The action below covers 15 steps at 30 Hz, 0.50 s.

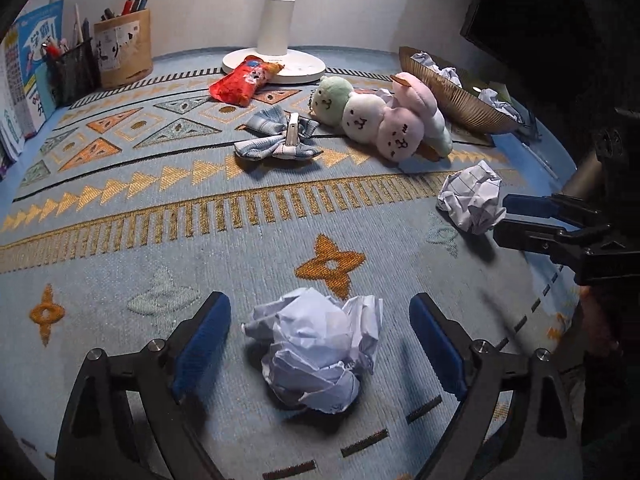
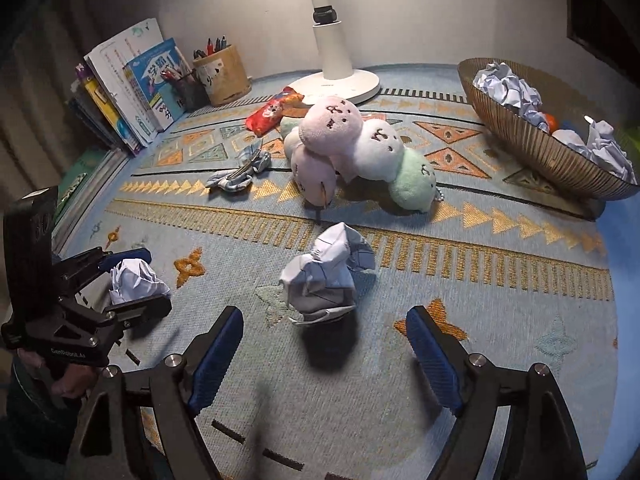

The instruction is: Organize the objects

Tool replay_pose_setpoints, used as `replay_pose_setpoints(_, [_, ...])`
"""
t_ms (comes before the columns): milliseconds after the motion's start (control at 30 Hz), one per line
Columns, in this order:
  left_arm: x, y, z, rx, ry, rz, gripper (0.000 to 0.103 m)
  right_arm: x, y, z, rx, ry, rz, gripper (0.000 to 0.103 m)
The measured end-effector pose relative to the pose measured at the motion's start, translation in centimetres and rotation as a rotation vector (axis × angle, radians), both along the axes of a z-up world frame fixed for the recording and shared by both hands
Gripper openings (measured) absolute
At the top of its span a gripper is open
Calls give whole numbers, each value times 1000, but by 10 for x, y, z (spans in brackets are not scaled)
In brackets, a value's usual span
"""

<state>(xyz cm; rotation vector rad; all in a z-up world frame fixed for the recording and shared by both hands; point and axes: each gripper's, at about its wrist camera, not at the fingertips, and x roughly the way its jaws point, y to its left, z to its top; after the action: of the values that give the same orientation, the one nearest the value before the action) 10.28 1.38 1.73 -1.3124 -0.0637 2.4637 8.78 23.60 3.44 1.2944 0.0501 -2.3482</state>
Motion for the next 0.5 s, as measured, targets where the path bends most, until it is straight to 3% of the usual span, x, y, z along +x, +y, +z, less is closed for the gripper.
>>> replay_pose_setpoints(233, [18, -11, 1, 18, 0, 8, 89, -18, -9, -9, -37, -10, -5, 82])
replay_pose_setpoints(300, [17, -10, 1, 5, 11, 12, 82, -21, -11, -13, -63, -22, 6, 79])
replay_pose_setpoints(367, [16, -6, 2, 0, 26, 4, 54, -23, -13, -15, -75, -36, 8, 61])
replay_pose_setpoints(400, [15, -4, 4, 0, 34, 4, 53, -23, -13, -16, -75, -38, 9, 56])
replay_pose_setpoints(433, [14, -2, 7, -7, 42, 5, 50, -22, -14, -17, -73, -39, 9, 42])
replay_pose_setpoints(467, [13, 1, 10, -11, 51, -3, 50, -21, -14, -17, -72, -43, 17, 35])
replay_pose_setpoints(500, [13, 3, 14, -12, 62, -11, 50, -20, -12, -16, -75, -40, 18, 35])
